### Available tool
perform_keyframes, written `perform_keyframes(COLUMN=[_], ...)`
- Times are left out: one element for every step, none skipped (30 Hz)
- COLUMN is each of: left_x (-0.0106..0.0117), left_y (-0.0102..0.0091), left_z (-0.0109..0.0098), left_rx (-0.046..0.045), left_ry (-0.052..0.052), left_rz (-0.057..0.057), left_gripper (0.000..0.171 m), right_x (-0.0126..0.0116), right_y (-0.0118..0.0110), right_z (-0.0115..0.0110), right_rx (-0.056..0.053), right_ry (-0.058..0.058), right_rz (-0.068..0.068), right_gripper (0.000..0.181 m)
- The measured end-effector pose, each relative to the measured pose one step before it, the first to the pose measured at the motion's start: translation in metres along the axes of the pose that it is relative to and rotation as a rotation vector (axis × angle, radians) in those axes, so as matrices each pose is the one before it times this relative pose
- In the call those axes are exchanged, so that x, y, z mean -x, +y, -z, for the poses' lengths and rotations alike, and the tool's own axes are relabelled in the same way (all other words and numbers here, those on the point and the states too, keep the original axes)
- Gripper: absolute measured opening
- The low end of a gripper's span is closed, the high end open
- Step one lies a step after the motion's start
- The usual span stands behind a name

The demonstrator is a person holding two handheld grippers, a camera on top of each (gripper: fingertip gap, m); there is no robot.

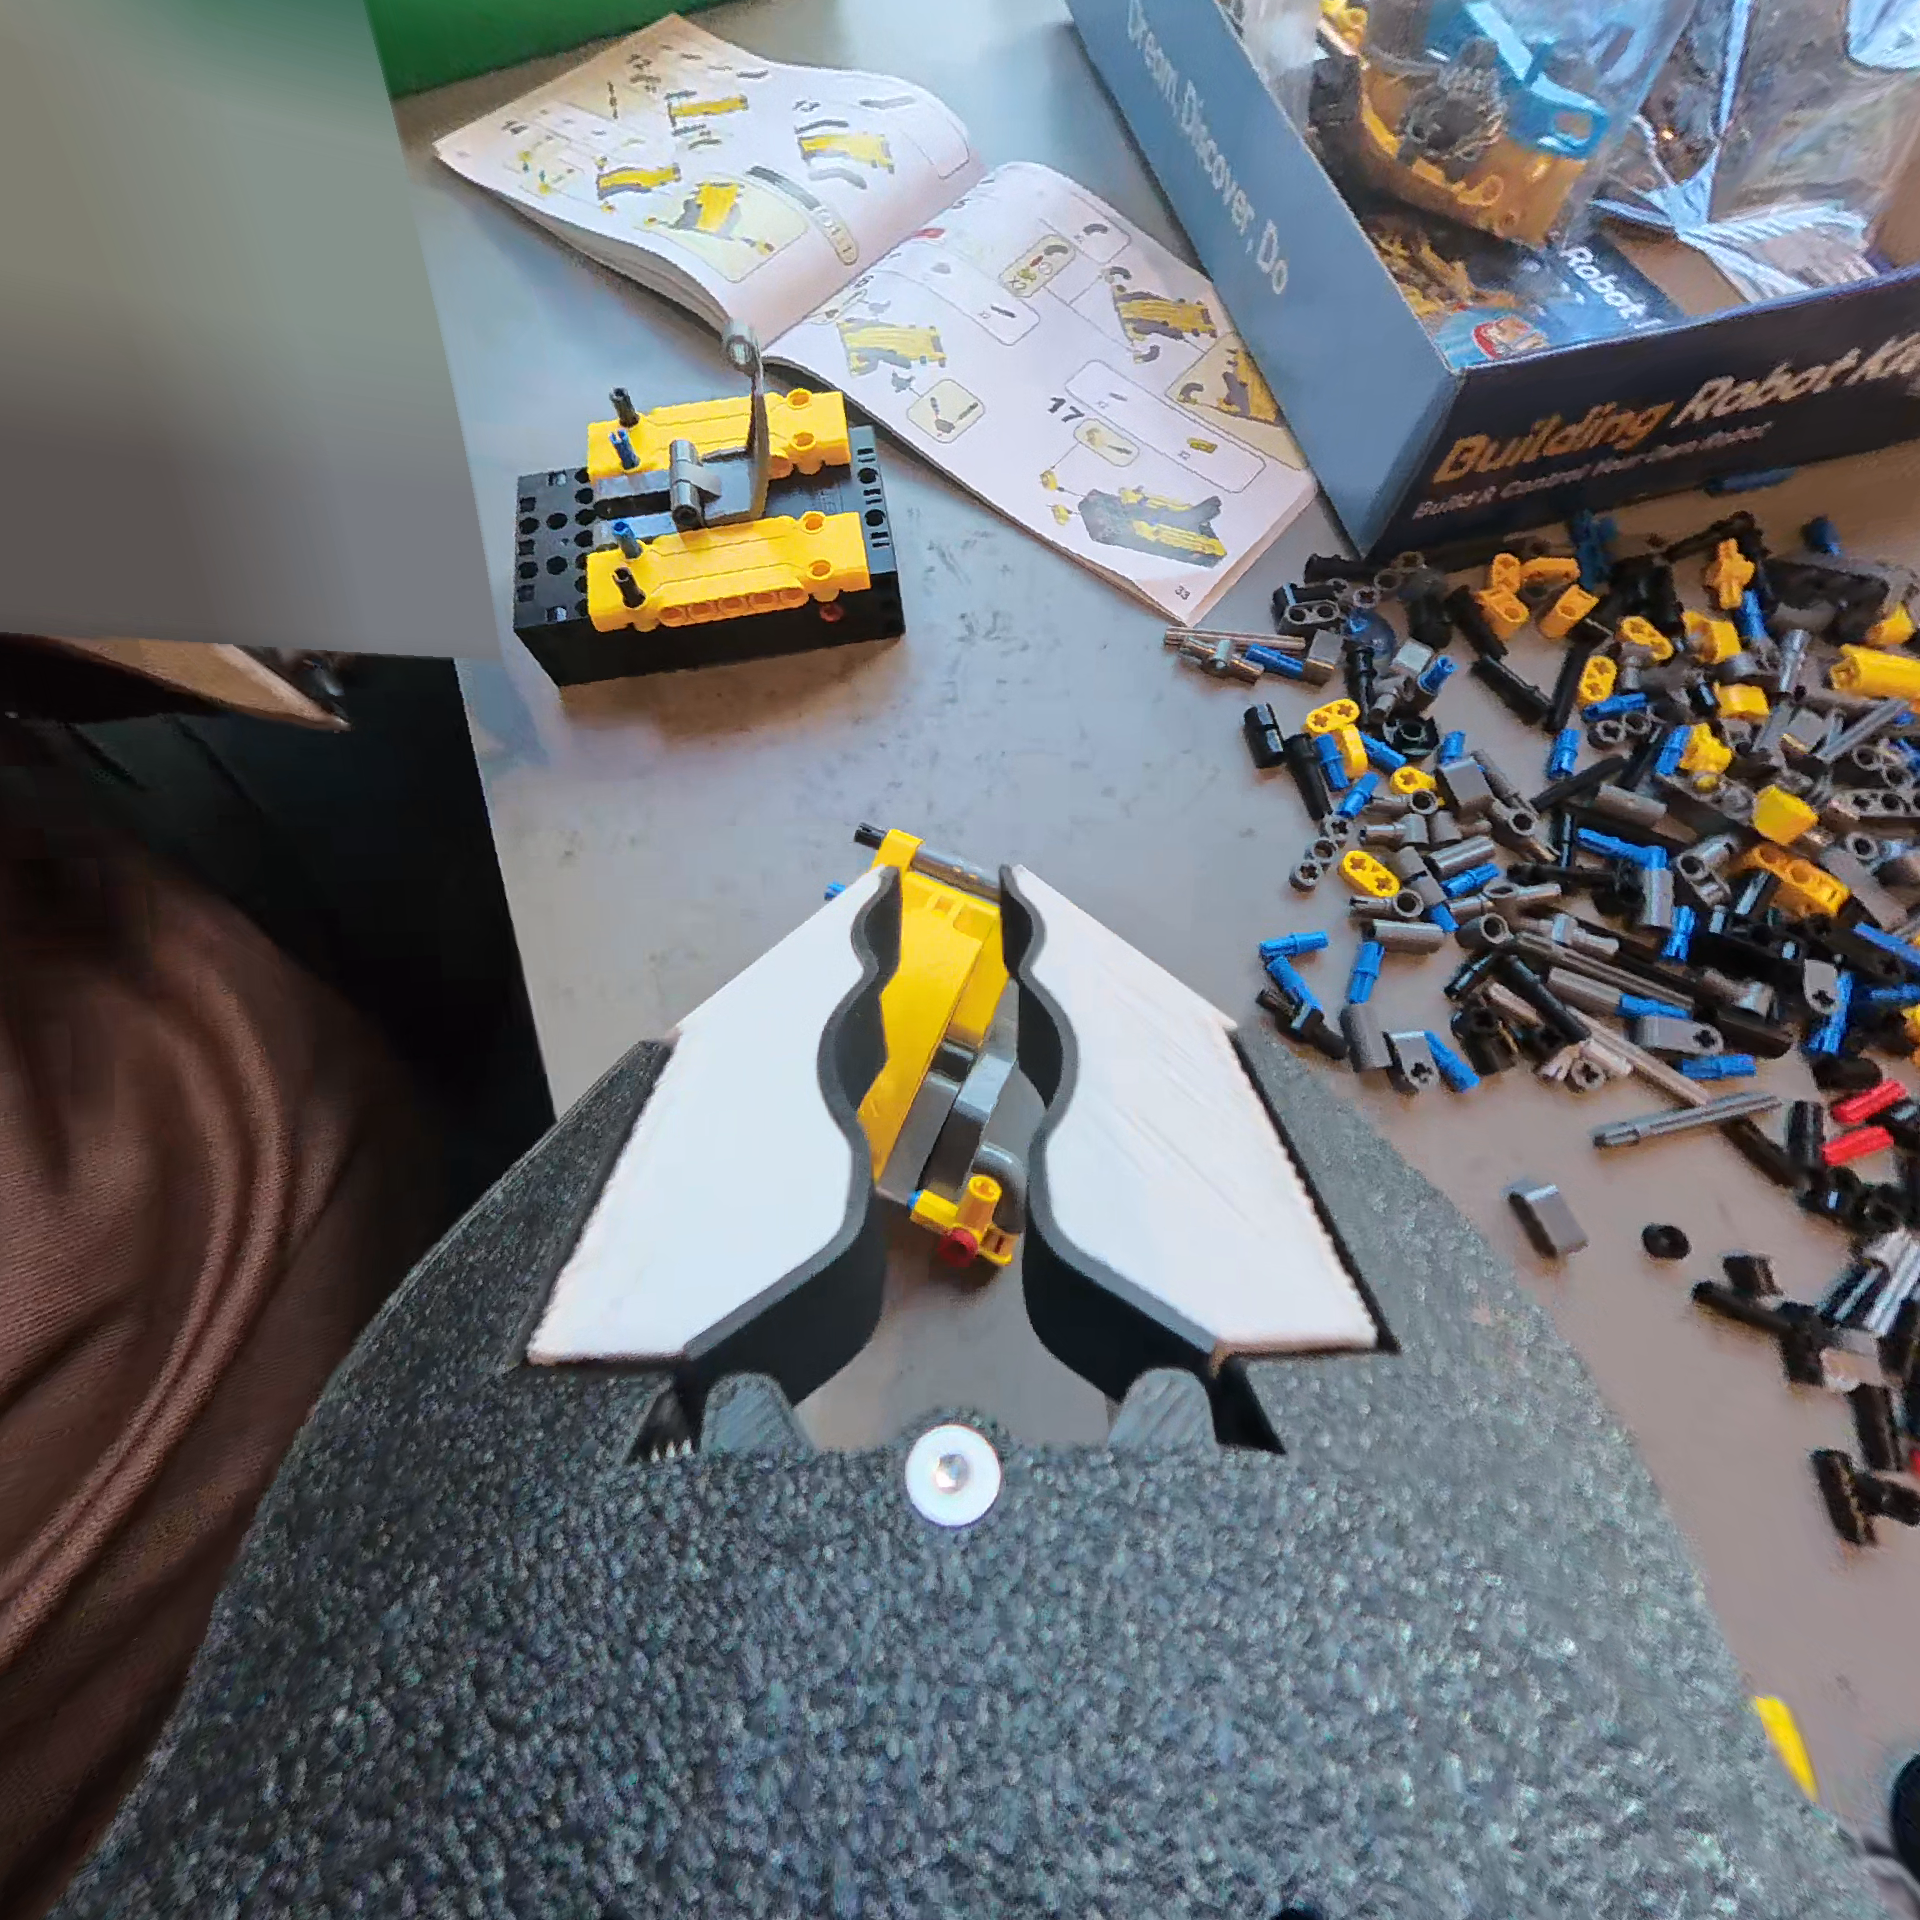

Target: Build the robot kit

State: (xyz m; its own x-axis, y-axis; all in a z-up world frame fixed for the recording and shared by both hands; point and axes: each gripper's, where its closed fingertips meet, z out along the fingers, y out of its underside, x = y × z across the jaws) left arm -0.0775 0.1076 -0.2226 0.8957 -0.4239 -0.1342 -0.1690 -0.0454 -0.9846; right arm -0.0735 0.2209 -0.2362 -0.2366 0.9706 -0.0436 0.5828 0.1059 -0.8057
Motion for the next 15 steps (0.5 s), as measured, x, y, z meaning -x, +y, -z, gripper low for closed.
perform_keyframes(left_x=[0.00048, 0.00014, 0.0, -0.00087, -0.00175, -0.0023, -0.00192, -0.00113, -0.0009, -0.00112, -0.00162, -0.00227, -0.00235, -0.00274, -0.00337], left_y=[0.00148, 0.00129, 0.00196, 0.00162, 0.00062, 0.00019, 0.00026, 0.00045, 0.00066, 0.0001, -0.00115, -0.00171, -0.002, -0.00203, -0.0022], left_z=[-0.00111, -0.00083, -0.00096, -0.00096, -0.0008, -0.00063, -0.00071, -0.00074, -0.0007, -0.00062, -0.00024, -0.00025, -0.00048, -0.00072, -0.00112], left_rx=[0.0089, 0.00558, 0.00962, 0.00868, 0.00246, 0.00022, 0.00058, 0.00308, 0.00515, 0.00381, -0.00056, -0.00086, 0.00152, 0.00264, 0.0026], left_ry=[-0.0061, -0.0057, -0.0063, -0.0022, 0.0029, 0.0057, 0.002, -0.0029, -0.0057, -0.0071, -0.0061, -0.0044, -0.0057, -0.0055, -0.0037], left_rz=[-0.0204, -0.0209, -0.0173, -0.0116, -0.008, -0.0091, -0.01, -0.0109, -0.0158, -0.0225, -0.0287, -0.0298, -0.0248, -0.0196, -0.0174], left_gripper=[0.014, 0.014, 0.014, 0.014, 0.014, 0.014, 0.014, 0.014, 0.014, 0.014, 0.014, 0.014, 0.014, 0.014, 0.014], right_x=[0.00094, -0.00007, -0.0011, -0.00155, -0.00153, -0.0005, 0.00099, 0.00189, 0.00222, 0.00252, 0.00217, 0.00155, 0.00102, 0.00023, -0.00095], right_y=[-0.00011, 0.00008, 0.00094, 0.00246, 0.00334, 0.00259, 0.00186, 0.00163, 0.00186, 0.00216, 0.0022, 0.00157, 0.00076, -0.00085, -0.00199], right_z=[0.00271, 0.0032, 0.00323, 0.0032, 0.00313, 0.00315, 0.0034, 0.00327, 0.00291, 0.00244, 0.0023, 0.00188, 0.00157, 0.00114, 0.00063], right_rx=[-0.0127, -0.013, -0.0111, -0.0067, -0.0052, -0.0118, -0.0177, -0.018, -0.0173, -0.0155, -0.014, -0.013, -0.0106, -0.0111, -0.014], right_ry=[0.0031, 0.0126, 0.0201, 0.0231, 0.0239, 0.0191, 0.0109, 0.0068, 0.0053, 0.004, 0.0063, 0.0099, 0.0105, 0.0127, 0.019], right_rz=[-0.0117, -0.0059, -0.0023, -0.0031, -0.0061, -0.0091, -0.0131, -0.0155, -0.0147, -0.0114, -0.0036, 0.0056, 0.0114, 0.0149, 0.0228], right_gripper=[0.016, 0.016, 0.016, 0.016, 0.016, 0.015, 0.015, 0.015, 0.015, 0.015, 0.015, 0.015, 0.015, 0.015, 0.015])
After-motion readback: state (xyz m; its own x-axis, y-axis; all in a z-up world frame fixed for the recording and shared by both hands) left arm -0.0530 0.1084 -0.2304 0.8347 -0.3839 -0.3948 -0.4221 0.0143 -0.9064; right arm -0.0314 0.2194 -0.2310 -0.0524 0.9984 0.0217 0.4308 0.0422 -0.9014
